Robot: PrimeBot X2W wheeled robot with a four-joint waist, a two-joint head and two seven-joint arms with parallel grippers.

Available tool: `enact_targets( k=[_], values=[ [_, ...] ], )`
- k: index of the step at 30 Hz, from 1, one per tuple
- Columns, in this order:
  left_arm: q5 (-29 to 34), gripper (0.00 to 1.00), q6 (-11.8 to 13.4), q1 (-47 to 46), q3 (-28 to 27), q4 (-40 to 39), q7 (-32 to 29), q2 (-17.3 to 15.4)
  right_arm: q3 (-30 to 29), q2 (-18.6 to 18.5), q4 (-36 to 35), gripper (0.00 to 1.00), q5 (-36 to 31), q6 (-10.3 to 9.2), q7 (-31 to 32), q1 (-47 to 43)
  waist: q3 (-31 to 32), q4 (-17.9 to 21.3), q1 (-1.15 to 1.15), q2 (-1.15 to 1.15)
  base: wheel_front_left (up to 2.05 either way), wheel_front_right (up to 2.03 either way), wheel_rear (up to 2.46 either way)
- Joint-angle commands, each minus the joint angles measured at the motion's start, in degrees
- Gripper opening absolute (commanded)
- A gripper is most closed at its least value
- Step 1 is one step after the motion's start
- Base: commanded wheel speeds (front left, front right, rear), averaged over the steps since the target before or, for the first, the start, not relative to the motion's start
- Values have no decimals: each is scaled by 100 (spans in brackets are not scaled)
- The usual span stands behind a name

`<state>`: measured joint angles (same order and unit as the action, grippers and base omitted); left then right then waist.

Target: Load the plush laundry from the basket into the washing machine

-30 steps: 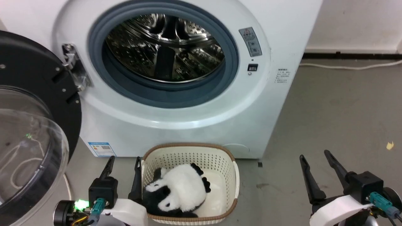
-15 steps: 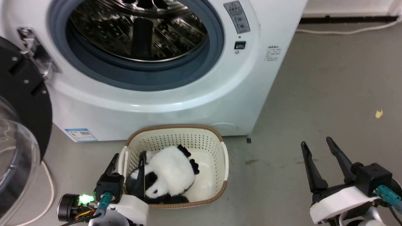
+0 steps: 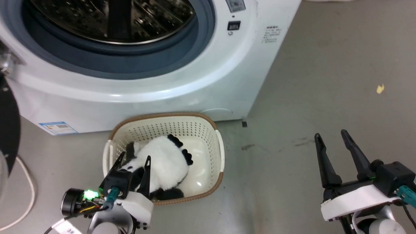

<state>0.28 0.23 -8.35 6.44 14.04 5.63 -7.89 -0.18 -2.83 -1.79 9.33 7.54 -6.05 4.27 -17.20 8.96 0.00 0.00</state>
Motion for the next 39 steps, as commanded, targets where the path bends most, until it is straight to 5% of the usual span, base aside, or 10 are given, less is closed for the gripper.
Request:
enact_targets(
  k=[1, 39],
  values=[
    [-33, 100, -35, -135, 16, 128, -11, -40, 11, -2, -38, 100, 87, -2, -57, 122, -115, 86, 0, 0, 0, 0, 0],
    [43, 100, -577, -2725, 1171, 2954, -1740, -1253, 332, -4, -4, 100, 1198, -4, -513, 833, -2000, 1228, 0, 0, 0, 0, 0]
  ],
)
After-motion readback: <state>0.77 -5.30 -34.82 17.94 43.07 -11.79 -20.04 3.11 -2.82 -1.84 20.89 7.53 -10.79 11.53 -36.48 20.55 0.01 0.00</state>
